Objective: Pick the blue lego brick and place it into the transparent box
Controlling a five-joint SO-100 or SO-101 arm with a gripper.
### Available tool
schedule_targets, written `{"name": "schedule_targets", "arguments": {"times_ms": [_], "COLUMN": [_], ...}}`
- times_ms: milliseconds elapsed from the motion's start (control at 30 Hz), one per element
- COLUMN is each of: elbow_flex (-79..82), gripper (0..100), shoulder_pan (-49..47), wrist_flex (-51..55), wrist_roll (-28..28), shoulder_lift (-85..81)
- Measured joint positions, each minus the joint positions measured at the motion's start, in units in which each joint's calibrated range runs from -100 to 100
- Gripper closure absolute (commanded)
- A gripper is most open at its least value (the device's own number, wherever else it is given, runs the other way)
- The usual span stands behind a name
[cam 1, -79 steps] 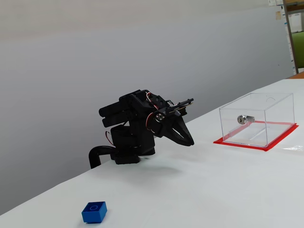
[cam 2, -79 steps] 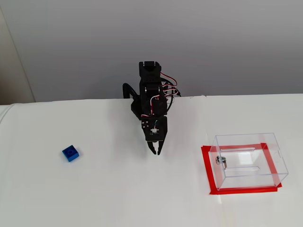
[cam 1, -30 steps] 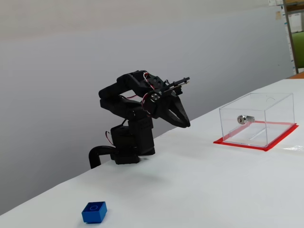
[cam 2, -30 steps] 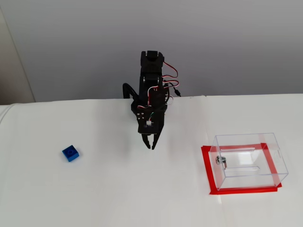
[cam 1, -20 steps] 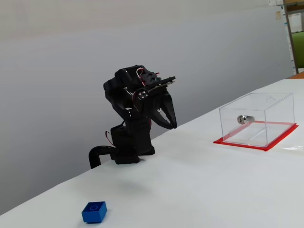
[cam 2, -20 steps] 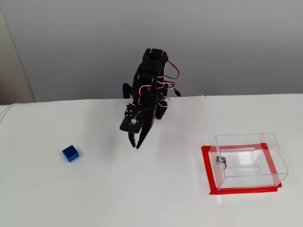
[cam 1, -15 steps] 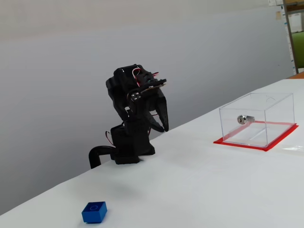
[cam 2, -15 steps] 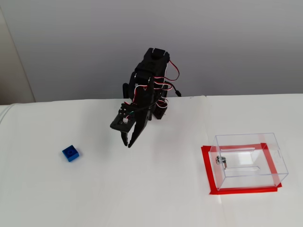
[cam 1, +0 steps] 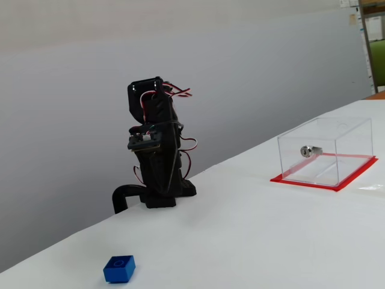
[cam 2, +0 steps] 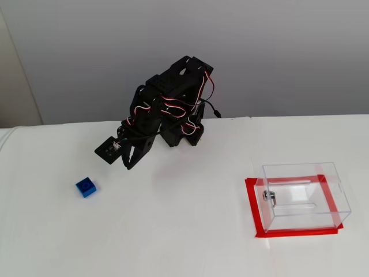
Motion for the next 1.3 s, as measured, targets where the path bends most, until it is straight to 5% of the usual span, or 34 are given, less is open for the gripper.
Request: {"name": "schedule_targets", "arguments": {"times_ms": [467,967,1300], "elbow_flex": [-23.0,-36.9,-44.8], "gripper": [98,98,73], "shoulder_pan": [9.3,15.5,17.3], "wrist_flex": [0.0,0.0,0.0], "wrist_roll": [11.8,12.8,12.8], "shoulder_lift": [22.7,39.7,46.3]}}
